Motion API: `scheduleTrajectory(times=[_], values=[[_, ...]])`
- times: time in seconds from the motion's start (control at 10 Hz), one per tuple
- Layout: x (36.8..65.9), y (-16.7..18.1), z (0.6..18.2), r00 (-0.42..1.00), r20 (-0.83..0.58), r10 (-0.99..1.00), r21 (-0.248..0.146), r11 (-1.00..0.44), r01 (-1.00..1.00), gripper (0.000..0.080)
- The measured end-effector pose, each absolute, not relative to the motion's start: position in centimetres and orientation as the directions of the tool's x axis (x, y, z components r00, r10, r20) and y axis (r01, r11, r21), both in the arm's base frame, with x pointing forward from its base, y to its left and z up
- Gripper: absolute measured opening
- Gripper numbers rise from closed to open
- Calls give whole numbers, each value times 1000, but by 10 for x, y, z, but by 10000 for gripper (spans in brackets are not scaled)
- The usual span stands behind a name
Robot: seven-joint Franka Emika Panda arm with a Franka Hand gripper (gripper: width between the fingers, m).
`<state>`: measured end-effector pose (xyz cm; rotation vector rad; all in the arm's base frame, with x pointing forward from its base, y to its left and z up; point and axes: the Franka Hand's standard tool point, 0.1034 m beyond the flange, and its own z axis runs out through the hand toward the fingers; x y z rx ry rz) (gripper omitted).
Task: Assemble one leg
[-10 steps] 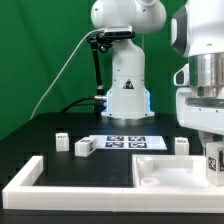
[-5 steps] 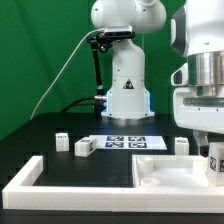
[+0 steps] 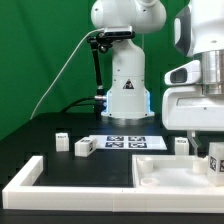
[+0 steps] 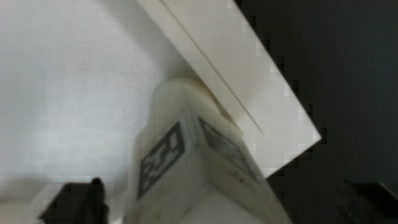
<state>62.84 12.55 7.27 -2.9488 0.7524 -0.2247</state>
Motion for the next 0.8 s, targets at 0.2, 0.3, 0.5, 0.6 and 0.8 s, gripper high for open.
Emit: scheduleTrajectory(times=[0.2,0.3,0.5,0.6,0.8], values=[[628,124,72,957,148,-250,-79,-967,-241,649],[628,123,72,978,158,-132,-54,-991,-125,649],[629,121,72,978,167,121,12,-993,121,649],[630,119,71,962,179,206,34,-979,203,649],[629,117,71,960,180,214,36,-977,211,649]])
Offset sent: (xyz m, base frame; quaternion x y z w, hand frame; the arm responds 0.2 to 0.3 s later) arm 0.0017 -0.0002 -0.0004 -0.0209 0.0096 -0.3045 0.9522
